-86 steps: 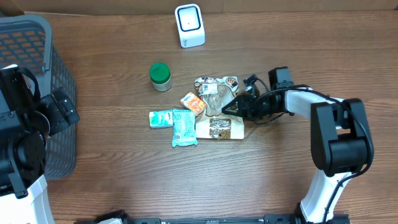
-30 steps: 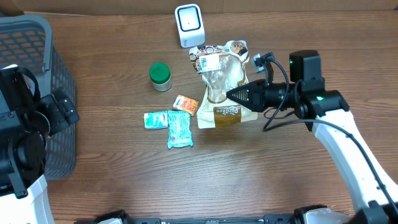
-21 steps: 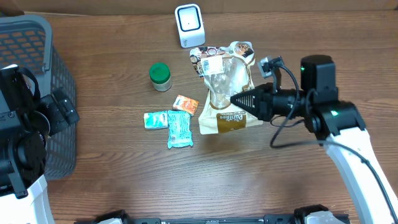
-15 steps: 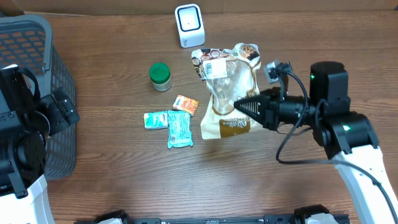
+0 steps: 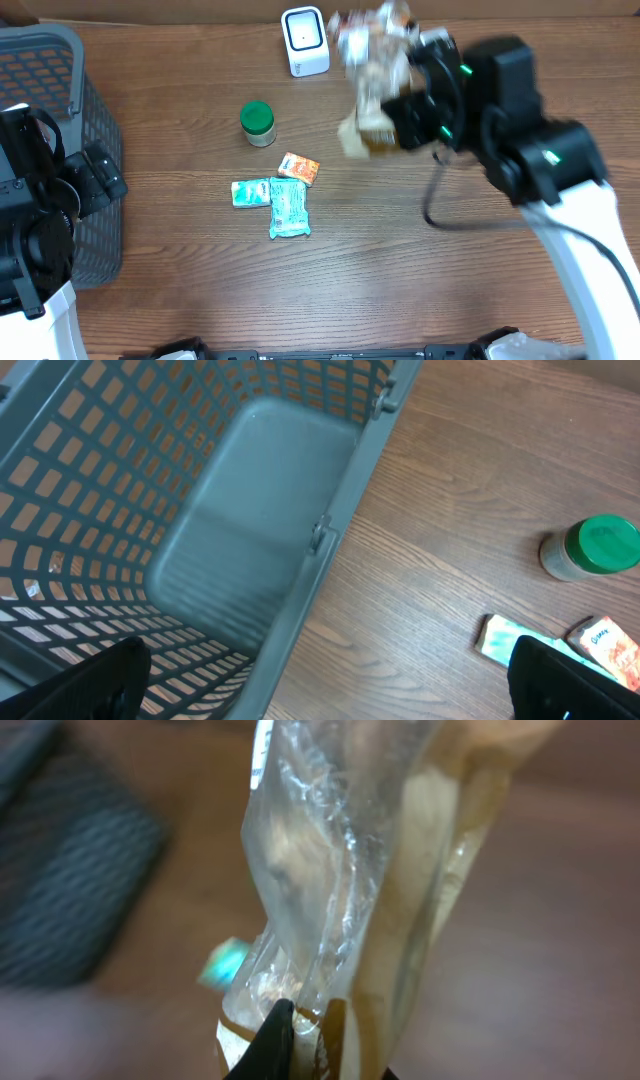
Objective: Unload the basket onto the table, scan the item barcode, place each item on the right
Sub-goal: 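Lift the mushroom bag and hold its barcode to the white scanner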
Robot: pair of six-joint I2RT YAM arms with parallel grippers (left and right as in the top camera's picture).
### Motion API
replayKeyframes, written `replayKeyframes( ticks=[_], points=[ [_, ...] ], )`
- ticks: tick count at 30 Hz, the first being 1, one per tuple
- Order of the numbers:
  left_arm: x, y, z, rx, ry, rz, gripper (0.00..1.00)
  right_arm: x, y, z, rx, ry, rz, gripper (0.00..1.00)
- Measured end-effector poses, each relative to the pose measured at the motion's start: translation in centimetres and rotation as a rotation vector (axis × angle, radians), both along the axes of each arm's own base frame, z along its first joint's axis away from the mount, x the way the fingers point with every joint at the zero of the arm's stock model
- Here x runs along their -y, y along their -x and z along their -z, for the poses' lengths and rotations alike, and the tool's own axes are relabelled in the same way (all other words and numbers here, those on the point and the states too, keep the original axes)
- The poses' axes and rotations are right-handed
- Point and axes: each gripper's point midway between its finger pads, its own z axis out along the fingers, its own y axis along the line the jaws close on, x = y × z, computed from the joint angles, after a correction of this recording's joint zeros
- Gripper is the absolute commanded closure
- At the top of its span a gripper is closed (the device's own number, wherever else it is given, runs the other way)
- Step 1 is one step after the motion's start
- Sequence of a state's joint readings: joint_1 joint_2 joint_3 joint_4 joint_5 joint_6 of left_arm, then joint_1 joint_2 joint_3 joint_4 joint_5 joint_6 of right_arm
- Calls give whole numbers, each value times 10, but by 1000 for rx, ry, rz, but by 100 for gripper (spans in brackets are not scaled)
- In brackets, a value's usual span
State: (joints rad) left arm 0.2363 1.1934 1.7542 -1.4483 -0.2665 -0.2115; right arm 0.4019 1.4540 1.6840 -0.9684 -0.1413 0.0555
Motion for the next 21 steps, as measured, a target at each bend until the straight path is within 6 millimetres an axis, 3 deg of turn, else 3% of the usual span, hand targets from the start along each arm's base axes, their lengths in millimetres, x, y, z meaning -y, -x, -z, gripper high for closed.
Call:
replayKeyframes(
  ticks=[4, 8, 12, 17, 19, 21],
  points=[
    [0, 0, 0, 0, 0, 0, 0, 0, -74, 24, 144, 197, 194, 96],
    [0, 0, 0, 0, 0, 0, 0, -6, -126, 47, 289, 387, 303, 96],
    [0, 0, 0, 2, 0, 0, 0, -23, -160, 64, 426, 566, 325, 96],
    [0, 0, 0, 0, 0, 0, 0, -46, -188, 91, 548, 782, 268, 96],
    [0, 0, 0, 0, 0, 0, 0, -50, -198, 105, 572, 863, 239, 96],
    [0, 0, 0, 0, 0, 0, 0, -54, -208, 139, 570, 981, 173, 96]
  ],
)
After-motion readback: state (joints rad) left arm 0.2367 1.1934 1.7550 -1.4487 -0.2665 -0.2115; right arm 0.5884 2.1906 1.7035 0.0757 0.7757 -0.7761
